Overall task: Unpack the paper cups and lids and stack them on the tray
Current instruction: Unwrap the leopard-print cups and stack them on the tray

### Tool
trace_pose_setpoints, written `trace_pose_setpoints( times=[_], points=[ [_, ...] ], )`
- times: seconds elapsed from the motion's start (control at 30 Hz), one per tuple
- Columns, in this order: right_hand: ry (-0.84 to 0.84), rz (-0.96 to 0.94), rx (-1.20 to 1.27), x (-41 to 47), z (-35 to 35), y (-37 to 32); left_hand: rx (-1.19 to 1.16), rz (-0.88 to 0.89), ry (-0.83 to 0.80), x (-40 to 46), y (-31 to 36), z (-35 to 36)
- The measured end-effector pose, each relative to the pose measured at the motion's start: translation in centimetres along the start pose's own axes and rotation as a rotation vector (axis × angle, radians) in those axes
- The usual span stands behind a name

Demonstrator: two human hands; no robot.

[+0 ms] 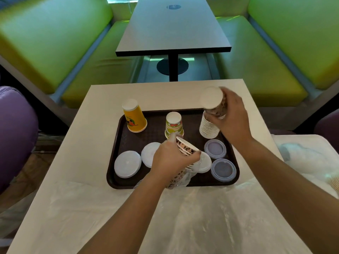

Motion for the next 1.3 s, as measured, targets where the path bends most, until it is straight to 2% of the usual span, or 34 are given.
trace_pose_setpoints(
  times=[0.07, 0.2, 0.4, 0.7, 0.77, 0.83, 0.87, 0.93, 1.0, 1.07, 1.2, 1.3],
  points=[
    [0.010, 0.137, 0.089, 0.7, 0.4, 1.9, 0.007, -0.010, -0.010, 0.1, -0.1, 0.2],
    [0.016, 0.313, 0.094, 0.9, 1.5, 5.1, 0.024, -0.023, -0.017, 0.4, -0.5, 0.5],
    [-0.074, 0.429, 0.087, -0.2, 3.8, 7.9, 0.028, -0.030, -0.019, 0.8, -1.1, 0.4],
    [-0.076, 0.459, 0.098, -1.2, 4.0, 8.3, 0.041, -0.017, 0.000, 1.4, -1.3, 0.6],
    [0.060, 0.400, 0.059, -1.4, 1.9, 6.9, 0.037, -0.020, -0.003, 1.4, -1.4, 0.5],
    [0.183, 0.216, 0.058, -1.8, -0.3, 3.6, 0.025, -0.025, -0.007, 1.3, -1.5, 0.3],
    [0.155, 0.138, 0.114, -2.3, -0.5, 1.9, 0.012, -0.028, -0.009, 1.2, -1.5, 0.3],
    [-0.077, 0.075, 0.270, -3.8, 0.8, -1.3, -0.029, -0.035, -0.013, 1.1, -1.8, 0.5],
    [-0.398, 0.130, 0.339, -6.1, 3.3, -3.0, -0.035, -0.021, -0.020, 0.9, -1.6, 0.8],
    [-0.621, 0.238, 0.351, -8.4, 5.1, -3.2, 0.013, 0.019, -0.026, 0.7, -1.0, 1.1],
    [-0.701, 0.380, 0.441, -9.8, 5.7, -3.2, 0.056, 0.102, -0.033, 0.1, 0.3, 1.6],
    [-0.669, 0.406, 0.447, -10.1, 5.5, -3.3, 0.089, 0.118, -0.040, -0.4, 0.5, 1.7]
  ],
)
Point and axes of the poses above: each hand's wrist, its own x-axis towards the middle knuckle, its own z-axis out of the palm, y = z × x, the point moved 8 cm from there along x, towards the middle knuckle, and after that the axes turned 7 degrees about -z, right-handed, at the moved point
